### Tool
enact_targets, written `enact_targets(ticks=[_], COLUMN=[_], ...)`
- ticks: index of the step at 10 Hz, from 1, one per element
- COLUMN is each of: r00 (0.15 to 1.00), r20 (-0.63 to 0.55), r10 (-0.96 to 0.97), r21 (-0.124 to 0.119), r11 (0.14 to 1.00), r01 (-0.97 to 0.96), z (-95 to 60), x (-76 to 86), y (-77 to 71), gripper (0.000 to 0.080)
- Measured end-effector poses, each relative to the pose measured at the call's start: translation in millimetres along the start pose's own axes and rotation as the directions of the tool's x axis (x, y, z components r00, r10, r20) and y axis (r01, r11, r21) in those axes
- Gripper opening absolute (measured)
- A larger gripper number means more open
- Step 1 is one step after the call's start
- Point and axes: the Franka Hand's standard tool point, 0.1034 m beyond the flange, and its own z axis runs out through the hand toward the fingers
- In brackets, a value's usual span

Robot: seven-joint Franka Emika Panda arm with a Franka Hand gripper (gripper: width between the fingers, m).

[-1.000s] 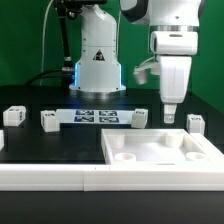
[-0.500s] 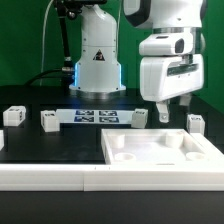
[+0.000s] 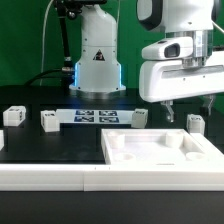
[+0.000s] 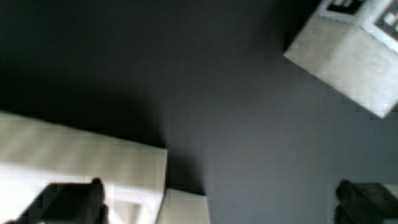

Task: Assemble one leg

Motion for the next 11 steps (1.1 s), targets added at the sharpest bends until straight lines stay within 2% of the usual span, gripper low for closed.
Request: enact_targets(ticks=[2,5,7,10,11], r00=[0.986,0.927,0.875,0.864,0.87], r20=[-0.009,-0.009,0.003,0.016,0.023], r10=[0.167,0.375,0.484,0.504,0.492], r21=[0.009,0.026,0.032,0.029,0.027], r11=[0.986,0.927,0.875,0.863,0.87], r01=[-0.167,-0.375,-0.484,-0.504,-0.492], z=[-0.4,6.5,8.4,9.4,11.7], x=[-3.3,-15.3,-17.9,-18.9,-21.6], y=[-3.7,-27.0,-34.3,-35.2,-42.2], gripper=[0.0648,0.0648,0.0648,0.0648,0.0648])
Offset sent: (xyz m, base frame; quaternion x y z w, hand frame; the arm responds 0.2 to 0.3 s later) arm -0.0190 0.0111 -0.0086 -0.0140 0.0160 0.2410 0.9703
